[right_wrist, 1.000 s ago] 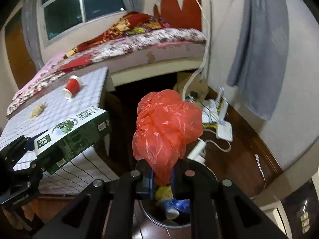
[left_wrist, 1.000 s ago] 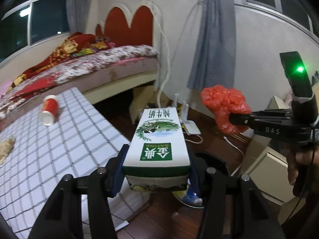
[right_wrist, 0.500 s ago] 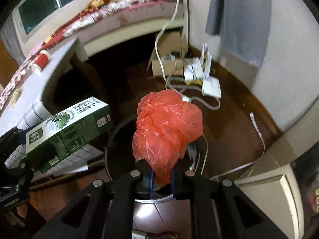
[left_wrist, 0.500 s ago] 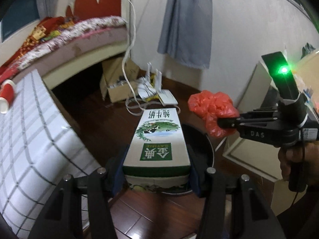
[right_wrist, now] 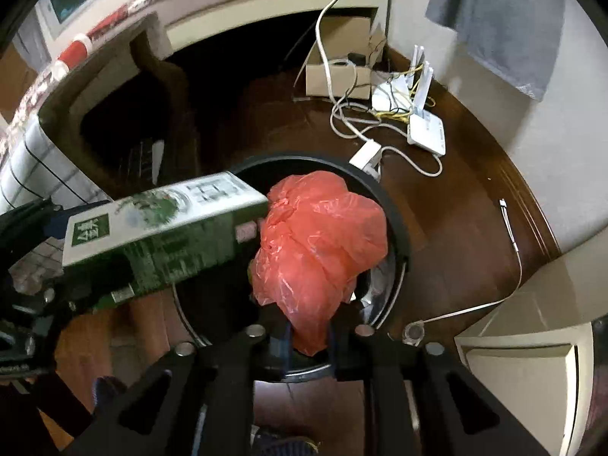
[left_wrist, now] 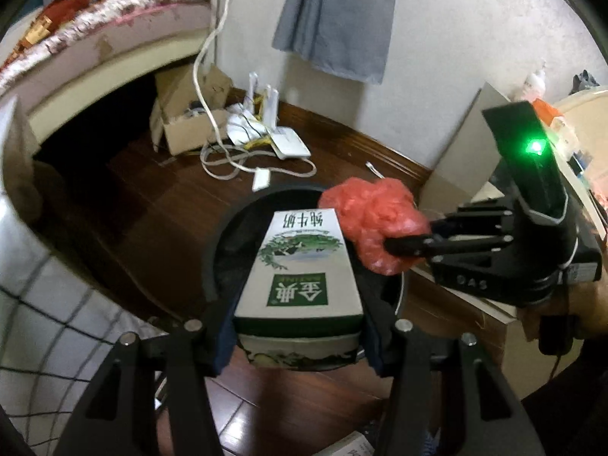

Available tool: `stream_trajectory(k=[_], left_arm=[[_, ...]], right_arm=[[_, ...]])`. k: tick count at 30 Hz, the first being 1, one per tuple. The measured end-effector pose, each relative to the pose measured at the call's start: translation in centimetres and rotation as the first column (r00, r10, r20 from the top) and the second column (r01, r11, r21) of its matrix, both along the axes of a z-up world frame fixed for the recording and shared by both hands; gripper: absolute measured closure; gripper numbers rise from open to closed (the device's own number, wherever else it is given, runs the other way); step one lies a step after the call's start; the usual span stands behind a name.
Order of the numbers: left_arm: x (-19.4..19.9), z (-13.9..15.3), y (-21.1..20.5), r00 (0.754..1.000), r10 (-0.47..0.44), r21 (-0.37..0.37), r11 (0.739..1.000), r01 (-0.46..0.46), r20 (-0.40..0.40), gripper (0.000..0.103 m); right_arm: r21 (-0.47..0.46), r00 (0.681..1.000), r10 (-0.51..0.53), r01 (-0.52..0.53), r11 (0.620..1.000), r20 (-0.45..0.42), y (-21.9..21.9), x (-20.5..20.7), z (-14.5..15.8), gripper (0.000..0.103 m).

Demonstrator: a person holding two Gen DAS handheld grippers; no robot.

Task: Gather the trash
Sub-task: 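Open both tools to drop the carton and bag into the black bin, then move both tools back toward the ottoman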

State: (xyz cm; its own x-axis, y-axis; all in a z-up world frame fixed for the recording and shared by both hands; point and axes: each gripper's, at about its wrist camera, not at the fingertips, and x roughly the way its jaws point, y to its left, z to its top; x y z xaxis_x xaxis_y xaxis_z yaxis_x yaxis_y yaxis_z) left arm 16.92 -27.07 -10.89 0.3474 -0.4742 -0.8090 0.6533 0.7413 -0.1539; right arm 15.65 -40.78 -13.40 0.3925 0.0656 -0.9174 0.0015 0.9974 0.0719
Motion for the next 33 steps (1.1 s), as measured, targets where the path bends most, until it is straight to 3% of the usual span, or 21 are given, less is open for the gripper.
stream_trajectory(k=[1,2,3,10,22,33], left_arm=[[0.2,-0.3,0.0,1.0,0.016,0.009,1.0,-0.016,-0.002,0.033],[0.4,-0.5,0.4,0.999,0.05,0.016,0.999,-0.05,-0.01,0.013],[0.6,-0.5,0.9,0.996,0.085,0.017,0.996,-0.085,-0.001,0.003],[0.7,0.0,2.9,0.978,0.189,0.061,0.979,-0.194,0.085,0.001],[-0.6,3.9,4.9,0.959,0.223,0.023,0.973,-0.231,0.174,0.001],[-0.4,7.3,7.8,0.923,0.297,-0.021,0.953,-0.301,0.244,0.001]], right_arm=[[-0.039,1.0,-0.012,0.012,0.999,-0.01,-0.1,0.2,-0.3,0.024],[-0.07,1.0,-0.029,0.028,0.997,-0.005,-0.4,0.3,-0.5,0.01],[-0.096,0.999,-0.054,0.054,0.994,0.009,-0.9,0.2,-0.5,0.004],[-0.107,0.99,-0.143,0.14,0.984,-0.017,-2.9,0.2,-0.1,0.001],[-0.087,0.985,-0.147,0.154,0.984,0.086,-1.4,-0.5,5.0,0.001],[-0.061,0.977,-0.105,0.118,0.991,0.187,1.8,-1.3,9.9,0.001]])
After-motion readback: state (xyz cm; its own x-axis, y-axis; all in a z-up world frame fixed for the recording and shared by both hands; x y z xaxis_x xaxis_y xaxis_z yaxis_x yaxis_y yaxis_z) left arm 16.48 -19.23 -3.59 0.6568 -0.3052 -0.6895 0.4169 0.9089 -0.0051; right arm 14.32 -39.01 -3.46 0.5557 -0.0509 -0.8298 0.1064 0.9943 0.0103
